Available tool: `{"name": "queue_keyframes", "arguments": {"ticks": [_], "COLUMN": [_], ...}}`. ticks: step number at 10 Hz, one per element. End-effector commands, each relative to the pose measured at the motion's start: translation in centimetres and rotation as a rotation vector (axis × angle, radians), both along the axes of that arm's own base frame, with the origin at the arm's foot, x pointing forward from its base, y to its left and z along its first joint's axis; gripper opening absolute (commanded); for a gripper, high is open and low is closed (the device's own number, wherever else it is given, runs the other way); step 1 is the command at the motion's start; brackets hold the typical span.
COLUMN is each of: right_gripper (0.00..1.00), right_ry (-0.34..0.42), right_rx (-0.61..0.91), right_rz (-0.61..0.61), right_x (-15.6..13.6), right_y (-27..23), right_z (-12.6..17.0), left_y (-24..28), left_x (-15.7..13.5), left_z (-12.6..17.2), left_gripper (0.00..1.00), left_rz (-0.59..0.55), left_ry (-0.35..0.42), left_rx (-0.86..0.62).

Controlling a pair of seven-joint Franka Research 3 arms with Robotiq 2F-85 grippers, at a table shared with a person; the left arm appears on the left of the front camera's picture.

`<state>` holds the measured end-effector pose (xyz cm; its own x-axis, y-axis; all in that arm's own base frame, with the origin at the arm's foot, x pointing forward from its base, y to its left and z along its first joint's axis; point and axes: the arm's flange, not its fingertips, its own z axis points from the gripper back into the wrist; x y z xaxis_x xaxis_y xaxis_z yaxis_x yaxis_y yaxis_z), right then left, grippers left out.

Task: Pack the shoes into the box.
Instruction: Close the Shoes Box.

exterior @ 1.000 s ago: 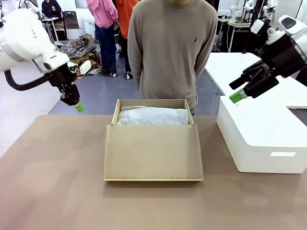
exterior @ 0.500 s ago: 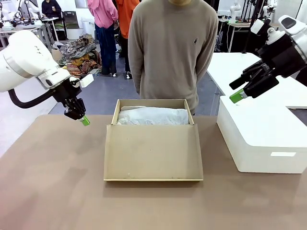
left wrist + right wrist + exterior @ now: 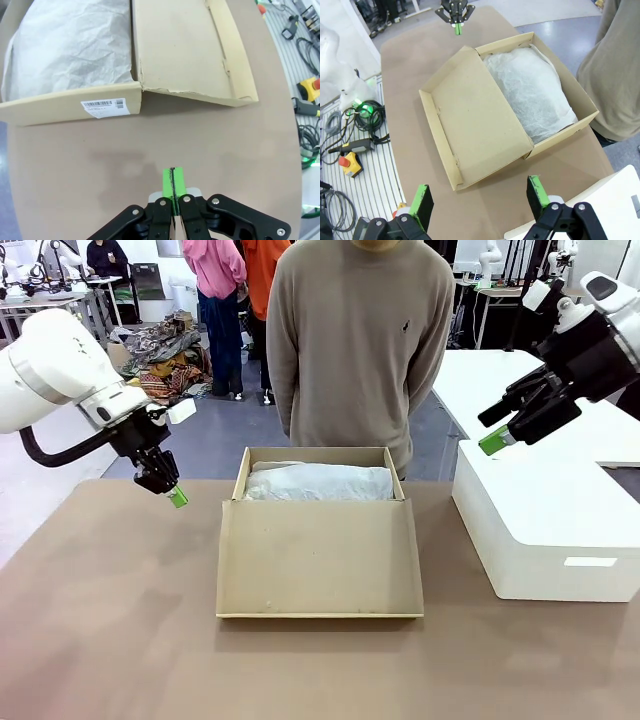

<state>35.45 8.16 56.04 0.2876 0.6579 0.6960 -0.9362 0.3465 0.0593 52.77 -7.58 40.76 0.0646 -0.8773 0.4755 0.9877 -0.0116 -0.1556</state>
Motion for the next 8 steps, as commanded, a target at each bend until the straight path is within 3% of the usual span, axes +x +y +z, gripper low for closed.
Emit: {"name": "queue_keyframes", "arguments": {"ticks": [1, 8], "right_gripper": [1.0, 1.0], "right_ry": [-0.017, -0.017], "right_rx": [0.034, 0.034], "right_rz": [0.021, 0.021], "right_x": [0.2, 0.2], "right_y": [0.2, 0.2], "right_z": [0.0, 0.0], "left_y": [0.1, -1.3], "left_x": [-0.1, 2.0], "left_z": [-0.1, -3.0], "left_gripper": [0.0, 0.0], "left_rz": [-0.017, -0.129], "left_ry": [-0.026, 0.121], "left_rx": [0.0, -0.069]}}
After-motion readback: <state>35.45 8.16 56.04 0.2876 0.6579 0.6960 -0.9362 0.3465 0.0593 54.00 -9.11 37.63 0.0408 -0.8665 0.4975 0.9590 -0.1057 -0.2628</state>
